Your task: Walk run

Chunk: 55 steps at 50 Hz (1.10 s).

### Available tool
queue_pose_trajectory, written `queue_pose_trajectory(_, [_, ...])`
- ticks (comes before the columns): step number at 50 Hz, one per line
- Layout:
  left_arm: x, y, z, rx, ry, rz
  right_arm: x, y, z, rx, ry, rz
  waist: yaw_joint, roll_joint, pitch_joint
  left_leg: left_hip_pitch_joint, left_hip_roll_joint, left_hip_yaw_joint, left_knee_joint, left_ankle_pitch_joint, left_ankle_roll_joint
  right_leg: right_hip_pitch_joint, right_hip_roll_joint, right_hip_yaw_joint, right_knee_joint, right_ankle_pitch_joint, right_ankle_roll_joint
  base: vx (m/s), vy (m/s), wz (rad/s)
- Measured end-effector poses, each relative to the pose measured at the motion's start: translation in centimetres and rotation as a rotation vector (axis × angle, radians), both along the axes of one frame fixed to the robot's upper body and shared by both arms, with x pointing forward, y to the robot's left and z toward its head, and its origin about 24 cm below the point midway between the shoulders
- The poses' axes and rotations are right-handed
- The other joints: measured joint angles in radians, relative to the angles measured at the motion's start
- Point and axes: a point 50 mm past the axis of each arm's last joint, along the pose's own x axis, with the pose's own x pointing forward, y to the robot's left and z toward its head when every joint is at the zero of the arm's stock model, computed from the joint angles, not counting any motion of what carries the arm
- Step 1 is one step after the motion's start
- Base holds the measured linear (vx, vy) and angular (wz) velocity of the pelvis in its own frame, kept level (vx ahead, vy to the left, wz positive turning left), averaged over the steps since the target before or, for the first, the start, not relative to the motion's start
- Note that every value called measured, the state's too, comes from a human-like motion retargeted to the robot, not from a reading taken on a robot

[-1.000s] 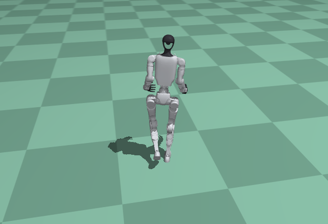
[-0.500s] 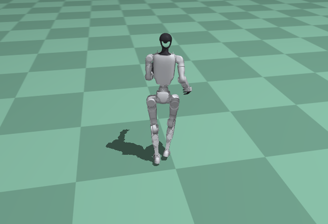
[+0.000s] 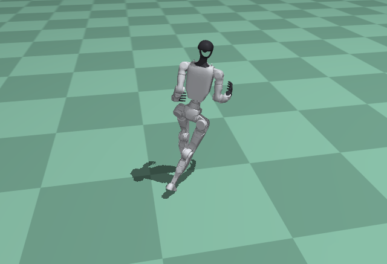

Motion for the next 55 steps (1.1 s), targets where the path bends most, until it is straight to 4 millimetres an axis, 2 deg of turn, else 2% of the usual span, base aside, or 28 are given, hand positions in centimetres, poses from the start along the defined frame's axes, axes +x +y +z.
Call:
queue_pose_trajectory(2, [1.5, -0.4, 0.5, 0.007, -0.043, -0.006, -0.8, -0.6, -1.1, -0.104, 0.100, -0.007, 0.026, 0.011, 0.017, 0.016, 0.005, -0.034, -0.114, -0.038, -0.081, 0.058, 0.004, -0.035, 0.030, 0.147, 0.044, 1.39, -0.45, -0.56])
queue_pose_trajectory(5, [4.4, -1.1, 2.1, 0.022, -0.148, -0.047, -2.3, -0.1, -3.1, -0.173, 0.219, -0.005, -0.022, 0.010, 0.053, 0.090, -0.063, -0.065, -0.063, 0.005, 0.012, 0.036, -0.018, -0.072, 0.377, 0.242, 0.157, 1.72, -0.54, 0.33])
queue_pose_trajectory(6, [5.1, -1.3, 2.7, 0.029, -0.180, -0.058, -3.3, 0.5, -4.3, -0.173, 0.272, 0.012, -0.077, -0.010, 0.045, 0.111, -0.109, -0.078, 0.020, -0.051, 0.030, 0.006, -0.049, -0.145, 0.512, 0.242, 0.172, 1.73, -0.49, 0.92])
queue_pose_trajectory(7, [5.9, -1.4, 3.4, 0.031, -0.219, -0.063, -4.4, 1.0, -5.6, -0.166, 0.331, 0.033, -0.118, -0.013, 0.033, 0.122, -0.115, -0.095, 0.088, -0.097, 0.028, -0.027, -0.059, -0.194, 0.609, 0.237, 0.178, 1.60, -0.49, 0.32])
queue_pose_trajectory(8, [7.1, -1.3, 4.2, 0.024, -0.268, -0.055, -5.7, 1.4, -7.0, -0.147, 0.401, 0.058, -0.131, 0.019, 0.011, 0.113, -0.044, -0.117, 0.126, -0.119, -0.014, -0.064, -0.027, -0.194, 0.627, 0.223, 0.165, 1.41, -0.57, -0.52])
queue_pose_trajectory(10, [10.5, -1.3, 5.9, -0.046, -0.377, -0.049, -8.0, 2.5, -9.5, -0.103, 0.531, 0.110, -0.149, 0.061, -0.013, 0.132, 0.041, -0.081, 0.182, -0.192, -0.043, -0.208, 0.011, -0.128, 0.759, 0.072, 0.187, 1.19, -0.63, -0.80])
queue_pose_trajectory(13, [13.9, -3.5, 8.9, -0.141, -0.526, -0.166, -12.4, 2.4, -11.2, -0.038, 0.669, 0.123, -0.199, 0.098, -0.037, 0.259, 0.049, -0.110, 0.120, -0.223, -0.042, -0.379, 0.008, -0.150, 0.768, -0.170, 0.180, 1.27, -0.78, 0.02])
queue_pose_trajectory(17, [15.9, -3.4, 13.1, -0.027, -0.704, -0.246, -16.8, 0.1, -11.5, -0.018, 0.772, 0.054, -0.301, 0.142, -0.040, 0.405, 0.041, -0.128, -0.009, -0.022, -0.062, -0.563, -0.122, -0.250, 0.554, -0.316, 0.171, 1.15, -0.73, 0.24])
queue_pose_trajectory(20, [15.6, -2.7, 14.4, 0.125, -0.750, -0.268, -18.3, -1.3, -11.4, -0.014, 0.797, -0.026, -0.393, 0.162, -0.052, 0.518, 0.022, -0.134, -0.074, 0.220, -0.109, -0.635, -0.161, -0.288, 0.258, -0.381, 0.145, 1.32, -0.83, 0.25])
queue_pose_trajectory(22, [15.2, -2.3, 14.1, 0.215, -0.723, -0.270, -17.7, -1.4, -11.2, -0.004, 0.768, -0.077, -0.421, 0.187, -0.048, 0.576, 0.053, -0.086, -0.085, 0.397, -0.169, -0.652, -0.132, -0.236, 0.110, -0.432, 0.134, 1.00, -0.61, -0.41])
queue_pose_trajectory(23, [15.0, -2.1, 13.6, 0.246, -0.696, -0.261, -16.9, -1.4, -11.0, -0.005, 0.734, -0.100, -0.415, 0.193, -0.045, 0.600, 0.057, -0.067, -0.074, 0.479, -0.209, -0.654, -0.135, -0.257, 0.078, -0.405, 0.096, 1.08, -0.69, -0.95])
queue_pose_trajectory(25, [14.3, -1.5, 12.1, 0.271, -0.622, -0.244, -14.6, -1.1, -10.2, -0.012, 0.645, -0.151, -0.412, 0.196, -0.030, 0.621, 0.047, -0.071, 0.010, 0.638, -0.295, -0.640, -0.153, -0.340, 0.108, -0.316, -0.045, 1.32, -0.79, -1.26])
queue_pose_trajectory(27, [12.0, -0.6, 8.9, 0.264, -0.479, -0.241, -12.3, -0.2, -9.4, -0.018, 0.565, -0.181, -0.375, 0.183, -0.022, 0.569, 0.042, -0.014, 0.277, 0.679, -0.268, -0.599, -0.110, -0.245, 0.257, -0.455, -0.098, 1.54, -0.85, -1.92])
queue_pose_trajectory(28, [9.9, 0.2, 6.5, 0.270, -0.369, -0.247, -11.2, 0.7, -9.2, -0.006, 0.530, -0.182, -0.379, 0.163, -0.038, 0.539, 0.006, -0.032, 0.372, 0.679, -0.227, -0.591, -0.026, -0.040, 0.309, -0.519, -0.076, 1.66, -1.10, -1.57])
queue_pose_trajectory(30, [6.3, 0.6, 2.6, 0.283, -0.176, -0.316, -7.5, 0.4, -7.9, 0.085, 0.381, -0.247, -0.320, 0.144, -0.051, 0.380, 0.012, -0.049, 0.646, 0.506, -0.186, -0.563, -0.122, -0.156, 0.398, -0.575, -0.068, 1.34, -0.93, -1.17])
queue_pose_trajectory(31, [4.6, 0.8, 1.4, 0.283, -0.110, -0.318, -5.3, 1.1, -6.8, 0.153, 0.291, -0.222, -0.296, 0.122, -0.058, 0.297, 0.047, 0.006, 0.736, 0.400, -0.147, -0.530, -0.102, -0.110, 0.387, -0.597, -0.070, 1.12, -0.71, -1.44])
queue_pose_trajectory(33, [1.3, 1.5, -0.1, 0.270, -0.004, -0.291, -2.2, 2.5, -4.5, 0.252, 0.137, -0.161, -0.272, 0.104, -0.073, 0.164, 0.074, 0.042, 0.806, 0.215, -0.046, -0.451, -0.068, -0.056, 0.345, -0.613, -0.069, 1.28, -0.65, -1.51])
queue_pose_trajectory(35, [-1.0, 2.2, -0.3, 0.267, 0.044, -0.219, -0.7, 2.5, -2.1, 0.289, 0.001, -0.136, -0.246, 0.101, -0.069, 0.043, 0.111, 0.059, 0.752, 0.068, 0.070, -0.356, -0.049, -0.063, 0.267, -0.566, -0.065, 1.18, -0.49, -1.30])
queue_pose_trajectory(38, [-2.1, 3.4, 0.4, 0.302, 0.037, -0.085, 0.0, 1.5, 0.6, 0.200, -0.106, -0.099, -0.132, 0.066, -0.043, -0.057, 0.121, 0.112, 0.448, 0.030, 0.030, -0.217, -0.022, -0.032, 0.134, -0.355, -0.037, 1.37, -0.67, -1.91])
queue_pose_trajectory(41, [-1.5, 4.0, 1.2, 0.320, 0.001, -0.009, -0.4, 0.6, 0.8, 0.083, -0.070, -0.077, -0.012, 0.041, -0.011, -0.060, 0.055, 0.060, 0.065, 0.007, -0.047, -0.076, 0.017, 0.006, 0.053, -0.057, -0.027, 1.48, -0.70, -1.97])
queue_pose_trajectory(43, [0.3, 4.2, 2.0, 0.327, -0.060, 0.012, -0.7, 0.4, 0.3, 0.030, -0.017, -0.058, 0.040, 0.043, 0.021, -0.033, 0.043, -0.011, -0.105, -0.015, -0.192, 0.016, 0.036, 0.012, 0.045, 0.139, 0.009, 1.50, -0.67, -1.44])
queue_pose_trajectory(45, [2.8, 4.0, 3.1, 0.342, -0.145, 0.000, -1.1, 0.6, -0.5, 0.007, 0.032, -0.039, 0.022, 0.050, 0.063, 0.016, 0.027, -0.045, -0.143, -0.012, -0.203, 0.052, 0.034, -0.012, 0.202, 0.242, 0.082, 1.66, -0.73, -0.22])
queue_pose_trajectory(46, [4.4, 3.9, 3.9, 0.359, -0.197, -0.026, -1.2, 0.8, -0.9, 0.008, 0.055, -0.026, -0.009, 0.049, 0.083, 0.046, 0.016, -0.039, -0.099, 0.103, -0.172, 0.032, 0.035, -0.028, 0.355, 0.242, 0.126, 1.38, -0.68, 0.46])
queue_pose_trajectory(47, [5.8, 3.8, 4.9, 0.378, -0.249, -0.057, -1.4, 1.1, -1.5, 0.010, 0.082, -0.012, -0.050, 0.043, 0.096, 0.072, -0.003, -0.037, -0.043, 0.143, -0.132, 0.010, 0.026, -0.067, 0.490, 0.242, 0.162, 1.28, -0.66, 0.89])
queue_pose_trajectory(48, [6.9, 3.6, 5.9, 0.404, -0.305, -0.098, -1.9, 1.6, -2.2, 0.014, 0.114, 0.004, -0.109, 0.026, 0.093, 0.090, -0.034, -0.043, 0.036, 0.030, -0.076, -0.016, -0.002, -0.149, 0.591, 0.242, 0.182, 1.67, -0.74, 0.81])
queue_pose_trajectory(50, [9.1, 2.4, 7.8, 0.445, -0.423, -0.182, -4.1, 1.3, -4.8, 0.030, 0.236, -0.007, -0.153, 0.073, 0.054, 0.073, 0.015, -0.197, 0.180, -0.072, -0.132, -0.088, 0.007, -0.273, 0.706, 0.156, 0.124, 1.91, -0.79, -0.05])
queue_pose_trajectory(52, [12.0, 2.6, 10.3, 0.469, -0.572, -0.160, -5.8, 2.3, -6.7, 0.063, 0.327, 0.021, -0.183, 0.098, 0.012, 0.089, 0.129, -0.039, 0.257, -0.168, -0.138, -0.264, -0.013, -0.199, 0.871, -0.026, 0.146, 1.13, -0.66, -1.18])
queue_pose_trajectory(55, [14.9, -1.0, 12.5, 0.377, -0.710, -0.248, -8.9, 3.2, -8.4, 0.157, 0.418, 0.016, -0.242, 0.120, -0.029, 0.194, 0.135, -0.028, 0.212, -0.213, -0.125, -0.471, -0.053, -0.233, 0.883, -0.275, 0.144, 1.30, -0.98, -0.46])
